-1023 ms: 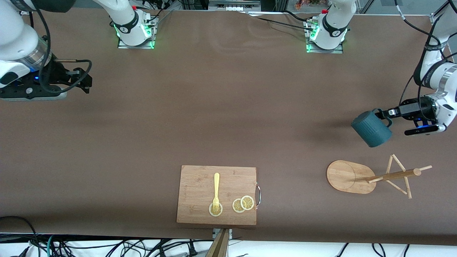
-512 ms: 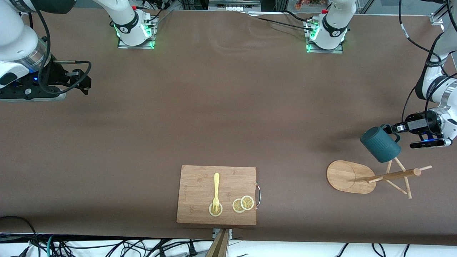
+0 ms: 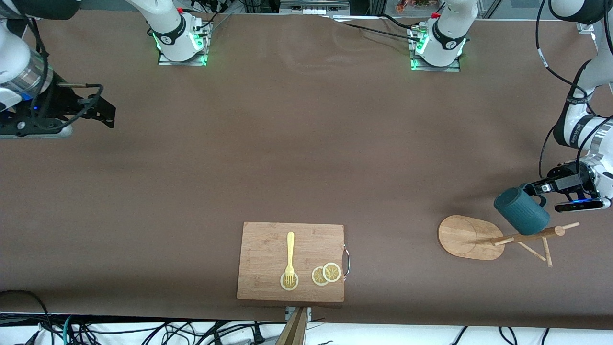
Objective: Pass cup and hang on rack
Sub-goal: 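Lower the mug onto a rack peg with the left gripper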
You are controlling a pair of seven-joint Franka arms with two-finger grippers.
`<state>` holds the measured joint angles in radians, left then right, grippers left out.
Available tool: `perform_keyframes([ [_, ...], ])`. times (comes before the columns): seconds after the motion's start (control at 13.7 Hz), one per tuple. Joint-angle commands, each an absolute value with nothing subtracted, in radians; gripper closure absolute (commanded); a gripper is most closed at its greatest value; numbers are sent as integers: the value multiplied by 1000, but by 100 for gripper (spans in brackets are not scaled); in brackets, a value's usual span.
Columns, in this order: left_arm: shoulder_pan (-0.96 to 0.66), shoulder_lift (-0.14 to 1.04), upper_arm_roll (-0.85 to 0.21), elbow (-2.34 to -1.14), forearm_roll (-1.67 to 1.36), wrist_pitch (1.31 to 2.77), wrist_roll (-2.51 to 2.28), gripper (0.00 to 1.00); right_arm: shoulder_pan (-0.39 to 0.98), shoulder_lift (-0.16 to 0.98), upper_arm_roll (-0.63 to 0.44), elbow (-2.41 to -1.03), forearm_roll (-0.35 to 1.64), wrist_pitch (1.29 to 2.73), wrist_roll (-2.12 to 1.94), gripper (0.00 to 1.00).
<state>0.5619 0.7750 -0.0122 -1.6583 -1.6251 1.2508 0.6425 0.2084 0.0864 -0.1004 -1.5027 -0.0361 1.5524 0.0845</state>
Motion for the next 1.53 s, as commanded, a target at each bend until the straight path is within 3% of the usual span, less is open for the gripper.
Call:
perform_keyframes([
  [0.0, 586, 827, -20, -1602, -1661, 1212, 634, 100, 198, 81, -155, -1502, 49, 1539, 75, 0],
  [0.44, 591, 890, -20, -1597, -1706, 1172, 638, 100, 209, 74, -150, -1502, 48, 1509, 80, 0],
  [0.73, 591, 899, -20, -1595, -1704, 1170, 676, 61, 181, 72, -144, -1514, 49, 1493, 74, 0],
  [0.88, 591, 917, -20, -1597, -1706, 1154, 735, 30, 96, 72, -56, -1514, 45, 1503, 72, 0],
  [0.95, 591, 922, -20, -1597, -1704, 1147, 742, 0, 72, 72, -34, -1514, 38, 1514, 72, 0],
  [1.46, 589, 890, 51, -1592, -1492, 1045, 746, 0, 86, 81, -29, -1514, -12, 1612, 40, 0],
])
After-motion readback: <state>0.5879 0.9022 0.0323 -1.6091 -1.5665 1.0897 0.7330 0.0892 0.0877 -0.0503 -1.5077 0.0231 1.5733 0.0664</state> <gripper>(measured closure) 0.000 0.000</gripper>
